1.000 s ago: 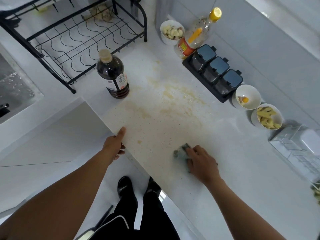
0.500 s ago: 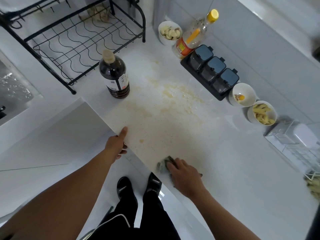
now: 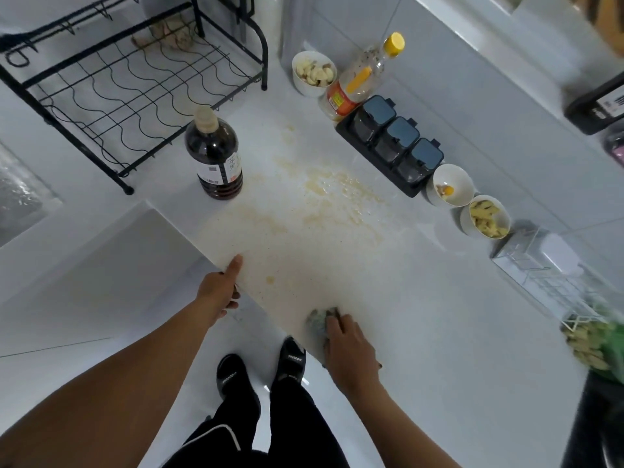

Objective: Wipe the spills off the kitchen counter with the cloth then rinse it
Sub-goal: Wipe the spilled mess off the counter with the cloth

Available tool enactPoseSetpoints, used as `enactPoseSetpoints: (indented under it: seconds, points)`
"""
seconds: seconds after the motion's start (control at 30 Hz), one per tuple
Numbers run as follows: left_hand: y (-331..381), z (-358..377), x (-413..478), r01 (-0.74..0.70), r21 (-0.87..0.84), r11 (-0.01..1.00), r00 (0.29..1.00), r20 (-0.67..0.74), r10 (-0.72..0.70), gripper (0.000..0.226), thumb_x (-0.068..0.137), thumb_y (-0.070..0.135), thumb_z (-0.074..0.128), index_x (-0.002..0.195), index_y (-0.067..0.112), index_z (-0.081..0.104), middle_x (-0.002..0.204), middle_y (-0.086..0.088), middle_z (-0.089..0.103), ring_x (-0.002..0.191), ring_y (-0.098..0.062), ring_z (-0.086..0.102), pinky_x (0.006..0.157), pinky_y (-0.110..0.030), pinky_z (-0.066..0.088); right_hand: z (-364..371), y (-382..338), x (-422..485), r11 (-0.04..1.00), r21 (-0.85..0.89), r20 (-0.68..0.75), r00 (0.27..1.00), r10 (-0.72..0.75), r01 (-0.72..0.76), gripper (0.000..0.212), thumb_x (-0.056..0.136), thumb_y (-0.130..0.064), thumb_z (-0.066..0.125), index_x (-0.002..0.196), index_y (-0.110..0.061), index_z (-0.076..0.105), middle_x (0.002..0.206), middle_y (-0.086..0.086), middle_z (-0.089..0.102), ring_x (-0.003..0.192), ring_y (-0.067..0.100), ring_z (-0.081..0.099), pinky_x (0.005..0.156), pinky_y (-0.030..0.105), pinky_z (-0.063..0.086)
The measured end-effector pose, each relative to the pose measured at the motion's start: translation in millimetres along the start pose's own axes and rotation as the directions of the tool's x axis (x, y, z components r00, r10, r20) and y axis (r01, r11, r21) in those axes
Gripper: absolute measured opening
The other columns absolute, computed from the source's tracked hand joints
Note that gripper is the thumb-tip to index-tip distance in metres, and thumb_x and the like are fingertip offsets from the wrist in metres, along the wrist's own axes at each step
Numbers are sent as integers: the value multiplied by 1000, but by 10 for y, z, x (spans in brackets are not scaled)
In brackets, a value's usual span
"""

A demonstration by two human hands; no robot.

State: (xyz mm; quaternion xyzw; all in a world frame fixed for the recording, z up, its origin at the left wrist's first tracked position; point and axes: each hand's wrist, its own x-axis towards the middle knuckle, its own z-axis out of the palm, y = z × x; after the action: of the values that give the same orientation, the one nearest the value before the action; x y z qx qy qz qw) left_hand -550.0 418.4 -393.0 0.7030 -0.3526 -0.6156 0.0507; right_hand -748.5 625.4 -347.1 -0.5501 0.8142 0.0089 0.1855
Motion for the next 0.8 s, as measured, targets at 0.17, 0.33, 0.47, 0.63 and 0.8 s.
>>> enactPoseSetpoints:
  seconds: [0.17, 0.33, 0.47, 0.63, 0.8]
  points:
    - [18, -49, 18, 64, -14, 998, 998, 25, -64, 84, 73, 89, 52, 85, 7, 63, 86, -12, 72, 74, -28, 66, 65, -34, 44, -143, 404, 231, 970, -91, 51, 974, -219, 223, 47, 75, -27, 70, 121, -22, 63, 99, 5, 61, 80, 30, 64, 51, 34, 52]
    - [15, 23, 35, 109, -119, 987, 993, -36, -114, 81, 76, 84, 56, 92, 5, 64, 92, -15, 71, 78, -31, 68, 66, -36, 48, -516, 1228, 970, 948, 103, -44, 951, 307, -301, 40, 88, -30, 52, 128, -25, 50, 109, 12, 56, 98, 38, 61, 73, 44, 53]
    - [160, 29, 62, 79, -230, 970, 978, -170, -120, 77, 84, 79, 51, 97, 3, 58, 84, -13, 63, 66, -27, 63, 61, -34, 46, -795, 1766, 1665, 873, 182, -94, 876, 473, -452, 30, 87, -22, 46, 115, -14, 49, 103, 18, 55, 95, 42, 58, 70, 41, 43]
    - [285, -70, 144, 48, -231, 972, 969, -225, -101, 71, 89, 74, 51, 118, 8, 56, 112, -19, 65, 82, -30, 66, 65, -36, 48, -971, 1899, 2391, 824, 259, -133, 826, 547, -504, 32, 90, -25, 50, 119, -12, 47, 112, 19, 54, 104, 43, 55, 76, 47, 44]
    - [250, -2, 75, 126, -339, 932, 967, -169, -193, 65, 83, 80, 51, 98, 18, 61, 100, -10, 67, 81, -26, 66, 64, -33, 48, -742, 1463, 2288, 952, 167, -269, 917, 296, -258, 42, 83, -9, 57, 124, -6, 47, 110, 20, 52, 100, 41, 51, 66, 43, 42]
